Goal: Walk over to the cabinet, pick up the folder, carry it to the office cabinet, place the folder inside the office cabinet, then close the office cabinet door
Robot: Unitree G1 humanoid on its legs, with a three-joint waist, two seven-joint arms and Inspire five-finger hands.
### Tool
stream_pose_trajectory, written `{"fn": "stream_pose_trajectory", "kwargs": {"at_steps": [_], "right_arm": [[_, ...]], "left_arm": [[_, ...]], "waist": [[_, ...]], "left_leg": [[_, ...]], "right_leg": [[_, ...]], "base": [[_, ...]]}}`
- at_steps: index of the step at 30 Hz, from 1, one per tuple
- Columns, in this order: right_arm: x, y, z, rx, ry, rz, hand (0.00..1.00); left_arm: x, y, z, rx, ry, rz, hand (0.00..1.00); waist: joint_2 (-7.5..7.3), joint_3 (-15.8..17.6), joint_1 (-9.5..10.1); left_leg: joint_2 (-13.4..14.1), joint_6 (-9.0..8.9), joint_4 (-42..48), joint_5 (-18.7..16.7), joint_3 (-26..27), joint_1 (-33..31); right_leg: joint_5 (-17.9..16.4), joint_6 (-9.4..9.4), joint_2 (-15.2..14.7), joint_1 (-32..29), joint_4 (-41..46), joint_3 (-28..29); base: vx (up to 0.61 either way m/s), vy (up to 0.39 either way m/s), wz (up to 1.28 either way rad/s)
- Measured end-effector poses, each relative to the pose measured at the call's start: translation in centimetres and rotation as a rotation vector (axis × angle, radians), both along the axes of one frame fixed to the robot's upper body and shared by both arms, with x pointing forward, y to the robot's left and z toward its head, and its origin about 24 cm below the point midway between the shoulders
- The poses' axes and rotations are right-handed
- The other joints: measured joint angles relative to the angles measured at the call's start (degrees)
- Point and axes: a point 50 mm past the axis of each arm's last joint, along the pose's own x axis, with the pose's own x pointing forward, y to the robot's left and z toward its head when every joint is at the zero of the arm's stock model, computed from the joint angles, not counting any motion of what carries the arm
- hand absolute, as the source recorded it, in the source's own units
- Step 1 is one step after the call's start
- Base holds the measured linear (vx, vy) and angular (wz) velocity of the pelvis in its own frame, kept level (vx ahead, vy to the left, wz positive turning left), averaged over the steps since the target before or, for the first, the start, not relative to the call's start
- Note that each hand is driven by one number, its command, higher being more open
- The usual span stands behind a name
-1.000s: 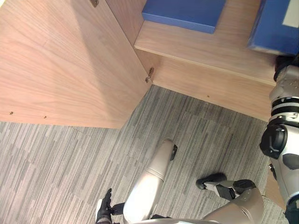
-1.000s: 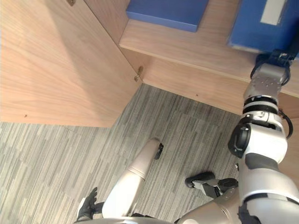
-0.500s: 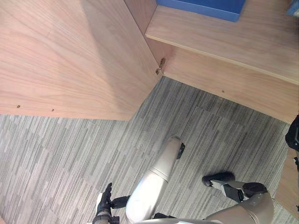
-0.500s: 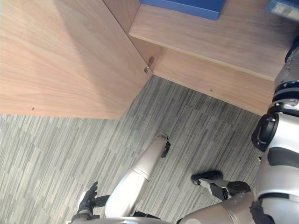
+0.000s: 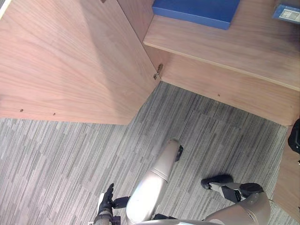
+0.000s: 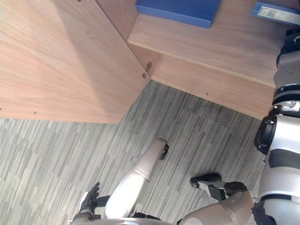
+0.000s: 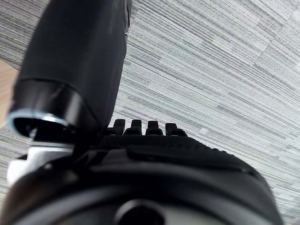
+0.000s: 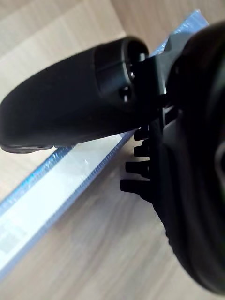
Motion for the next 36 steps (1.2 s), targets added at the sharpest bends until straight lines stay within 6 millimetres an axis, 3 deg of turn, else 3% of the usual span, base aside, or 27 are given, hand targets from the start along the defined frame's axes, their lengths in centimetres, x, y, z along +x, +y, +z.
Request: {"fn": "stream_pose_trajectory", "kwargs": {"at_steps": [4,9,19,22,28,32,36], "right_arm": [[-0.2,-0.7,-1.5,-0.210,0.175,0.031,1.00],[-1.9,-3.1,-3.0,-0.532,0.459,0.030,1.00],[-2.7,-3.7,-2.4,-0.718,0.526,0.122,1.00],[-2.6,-3.5,-2.3,-0.788,0.564,0.155,1.00],[-2.4,-3.0,-2.1,-0.914,0.620,0.203,1.00],[-2.1,-2.5,-2.6,-1.110,0.748,0.204,1.00],[-2.2,-2.7,-3.2,-1.093,0.759,0.210,1.00]], "left_arm": [[0.0,0.2,0.0,-0.009,-0.001,-0.015,1.00],[0.3,1.1,0.4,0.006,-0.008,-0.064,1.00],[1.1,1.2,1.0,-0.031,-0.054,-0.100,1.00],[1.1,1.2,1.0,-0.034,-0.055,-0.105,1.00],[0.9,1.2,0.9,-0.040,-0.047,-0.110,1.00],[0.8,1.1,0.9,-0.042,-0.043,-0.113,1.00],[0.7,1.2,0.9,-0.041,-0.040,-0.113,1.00]], "waist": [[-0.19,0.1,-0.22],[-0.82,0.5,-0.46],[-1.65,0.5,-1.08],[-2.59,0.5,-1.21],[-3.61,0.3,-1.27],[-4.38,0.3,-1.14],[-5.28,0.0,-0.78]], "left_leg": [[0.2,0.22,1.7,-1.1,0.5,0.2],[0.1,1.06,6.1,-3.4,1.7,-0.6],[0.3,2.37,15.8,-7.7,3.8,-4.6],[0.4,2.47,17.4,-8.8,4.7,-5.3],[0.8,2.90,17.5,-9.1,5.1,-5.3],[0.9,3.19,17.2,-9.0,5.4,-4.6],[0.8,3.18,16.2,-9.0,5.6,-4.1]], "right_leg": [[0.0,0.03,0.0,0.0,1.1,1.0],[-0.4,0.69,-1.6,-1.2,4.6,3.5],[-2.0,1.13,-3.7,-6.4,11.5,9.2],[-2.4,1.37,-4.5,-7.5,12.8,10.6],[-2.4,1.37,-4.5,-7.5,12.6,10.6],[-2.4,1.39,-4.4,-7.0,12.1,10.5],[-2.3,1.52,-4.4,-6.8,11.4,10.4]], "base": [[0.12,-0.016,-0.06],[0.12,0.000,-0.06],[0.06,0.007,-0.08],[-0.02,0.007,-0.04],[-0.03,-0.003,-0.01],[-0.01,-0.003,-0.01],[-0.01,-0.015,0.00]]}}
